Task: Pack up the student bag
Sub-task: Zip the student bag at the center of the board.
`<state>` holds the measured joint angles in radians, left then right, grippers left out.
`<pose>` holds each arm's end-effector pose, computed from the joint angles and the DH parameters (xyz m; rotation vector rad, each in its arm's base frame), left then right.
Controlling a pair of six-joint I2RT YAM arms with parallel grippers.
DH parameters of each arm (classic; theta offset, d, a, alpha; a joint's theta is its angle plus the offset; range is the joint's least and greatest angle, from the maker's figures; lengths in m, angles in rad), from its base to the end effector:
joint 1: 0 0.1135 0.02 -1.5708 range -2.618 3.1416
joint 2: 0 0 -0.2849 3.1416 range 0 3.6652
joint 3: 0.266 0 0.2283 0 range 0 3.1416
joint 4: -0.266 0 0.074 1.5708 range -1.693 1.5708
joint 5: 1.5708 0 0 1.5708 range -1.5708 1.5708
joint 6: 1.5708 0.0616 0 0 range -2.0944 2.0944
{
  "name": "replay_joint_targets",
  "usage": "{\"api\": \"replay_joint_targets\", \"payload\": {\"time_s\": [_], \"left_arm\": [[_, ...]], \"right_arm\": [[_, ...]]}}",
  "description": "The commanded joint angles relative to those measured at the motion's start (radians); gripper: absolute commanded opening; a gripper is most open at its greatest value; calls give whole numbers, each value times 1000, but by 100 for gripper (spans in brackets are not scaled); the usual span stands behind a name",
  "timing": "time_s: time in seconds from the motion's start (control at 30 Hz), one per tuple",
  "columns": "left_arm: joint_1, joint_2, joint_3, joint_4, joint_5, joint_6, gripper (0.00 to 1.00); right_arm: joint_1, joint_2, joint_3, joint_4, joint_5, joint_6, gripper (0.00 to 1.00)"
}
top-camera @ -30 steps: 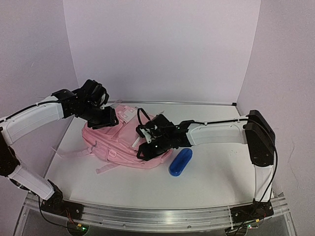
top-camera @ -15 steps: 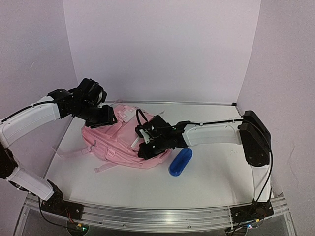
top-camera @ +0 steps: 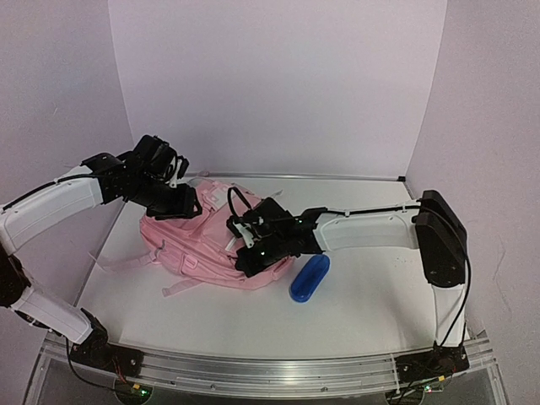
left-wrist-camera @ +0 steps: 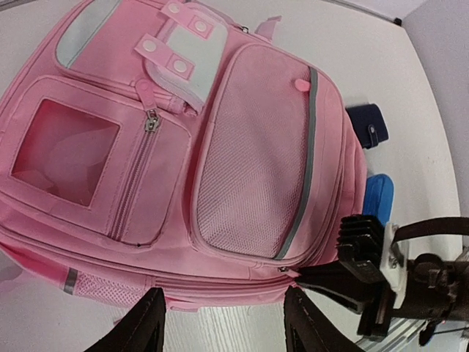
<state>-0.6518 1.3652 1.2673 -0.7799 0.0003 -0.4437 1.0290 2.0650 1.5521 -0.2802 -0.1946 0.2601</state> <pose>0.2175 -0.1660 0.3263 0.2608 2.4958 -0.4722 0.2326 0.4095 0.2127 -1.0347 2.2897 0.8139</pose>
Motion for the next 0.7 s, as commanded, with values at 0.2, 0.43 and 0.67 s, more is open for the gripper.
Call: {"api": "replay_joint_targets", "payload": {"time_s": [0.2,0.43,0.67], "left_arm": [[4,19,-25,-61,-74,157,57],[4,165,21,-65,-100,0,57],[3,196,-4,-45,-22,-127,58]], "right_arm": [[-13,-112,-30,-22,135,-53,0],[-14,-117,-30,-22,136,-71,0],[-14,-117,-29,-22,125,-64,0]]}}
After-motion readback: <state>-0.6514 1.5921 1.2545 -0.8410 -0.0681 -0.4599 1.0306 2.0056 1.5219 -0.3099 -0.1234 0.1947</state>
